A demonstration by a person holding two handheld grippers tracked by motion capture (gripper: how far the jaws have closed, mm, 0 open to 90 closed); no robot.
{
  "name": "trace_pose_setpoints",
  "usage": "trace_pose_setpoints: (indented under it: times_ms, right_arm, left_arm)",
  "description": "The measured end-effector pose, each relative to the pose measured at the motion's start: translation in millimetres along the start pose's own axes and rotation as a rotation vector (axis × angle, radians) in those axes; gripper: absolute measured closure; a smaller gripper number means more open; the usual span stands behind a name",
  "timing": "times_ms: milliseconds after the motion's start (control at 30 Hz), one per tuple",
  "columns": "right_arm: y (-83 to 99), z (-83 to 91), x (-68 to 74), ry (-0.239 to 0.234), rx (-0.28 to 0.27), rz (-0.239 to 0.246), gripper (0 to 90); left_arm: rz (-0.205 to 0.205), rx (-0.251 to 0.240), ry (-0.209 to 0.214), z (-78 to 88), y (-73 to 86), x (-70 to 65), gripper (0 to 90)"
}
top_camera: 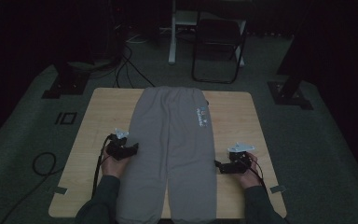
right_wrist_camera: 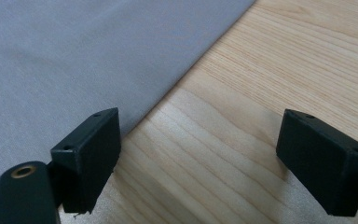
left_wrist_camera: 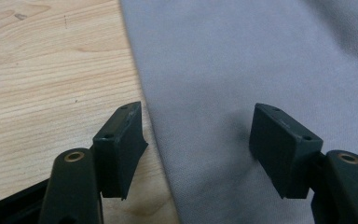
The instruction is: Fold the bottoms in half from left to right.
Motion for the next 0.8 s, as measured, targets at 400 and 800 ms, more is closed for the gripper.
trace_pose_setpoints:
  times_ms: [400,800]
  right_arm:
    - [-0.1,1.2,-0.5,0.007,-0.011,-0.01,24.9]
    - [-17.5,0.8,16.2,-0.012,-0.067,-0.037,47.4]
  left_arm:
    - [-0.022,0.006,0.015,-1.4,1.0,-5.3,29.7]
    - [-0.024,-0.015,0.023,1.2,2.3,-12.4,62.8]
Point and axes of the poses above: each handheld gripper's, and its own axes: z roughly backward along the jaws, y roughly out of its underside, x roughly to its left, the point moved 4 cm from there along -z, roughly forward along the jaws, and after that the axes turned 14 degrees about y, right-handed, at the moved point
